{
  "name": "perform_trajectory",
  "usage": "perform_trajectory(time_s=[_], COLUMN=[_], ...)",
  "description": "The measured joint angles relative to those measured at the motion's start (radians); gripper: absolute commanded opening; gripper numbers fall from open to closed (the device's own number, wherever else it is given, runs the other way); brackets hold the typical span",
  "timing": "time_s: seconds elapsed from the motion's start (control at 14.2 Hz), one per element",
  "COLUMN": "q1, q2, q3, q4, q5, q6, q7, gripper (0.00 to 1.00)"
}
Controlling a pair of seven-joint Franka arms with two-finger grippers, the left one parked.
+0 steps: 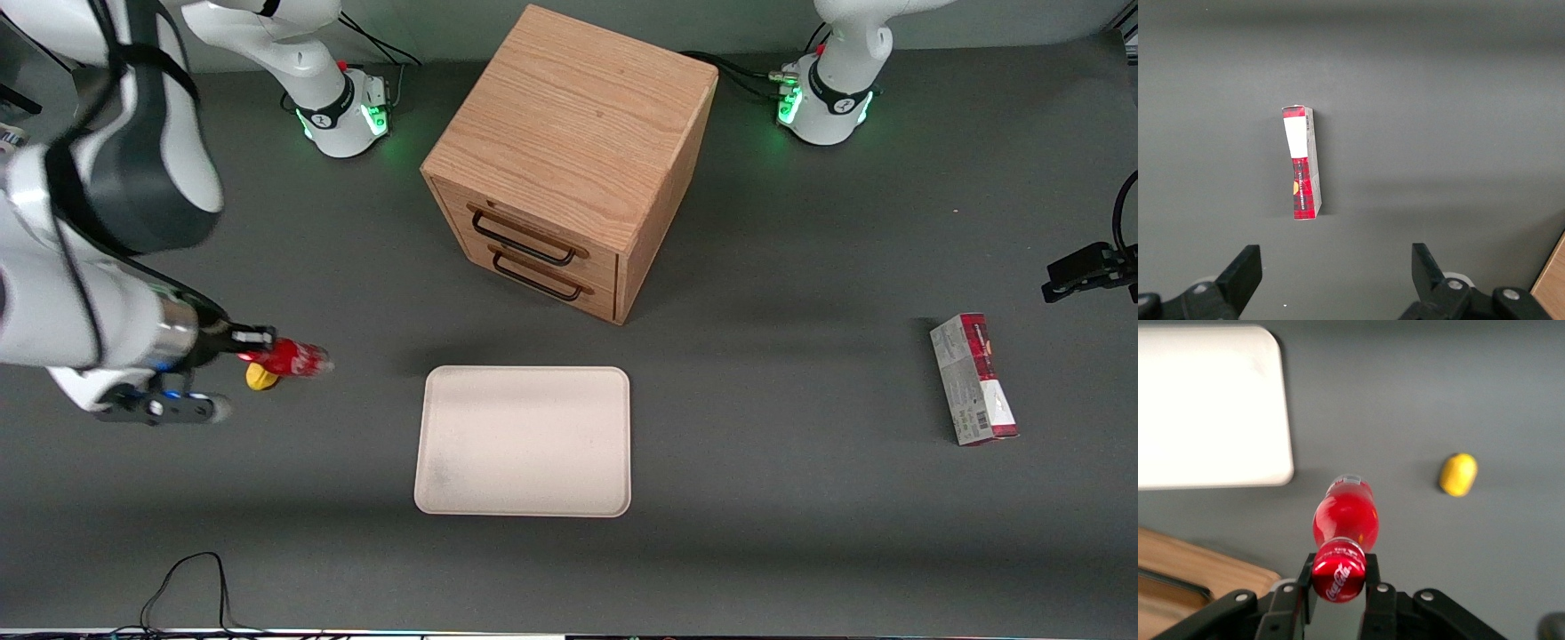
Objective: Place coke bottle on tray
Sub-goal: 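Carry the bottle over the white tray and lower it onto it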
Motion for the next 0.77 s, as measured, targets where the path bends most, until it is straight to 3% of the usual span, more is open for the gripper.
perform_trajectory(time_s=[0.14,0.42,0.77], q1=[0.015,0.076,0.101], q2=[0.112,0.275,0.347], q3=[0.046,0.057,0.056], q4=[0.079,0.131,0.152], q5=[0.0,0.0,-0.019], q6=[0.105,0.323,0.396], q7=[0.13,0.256,0.29], gripper=[0.0,0.0,0.0])
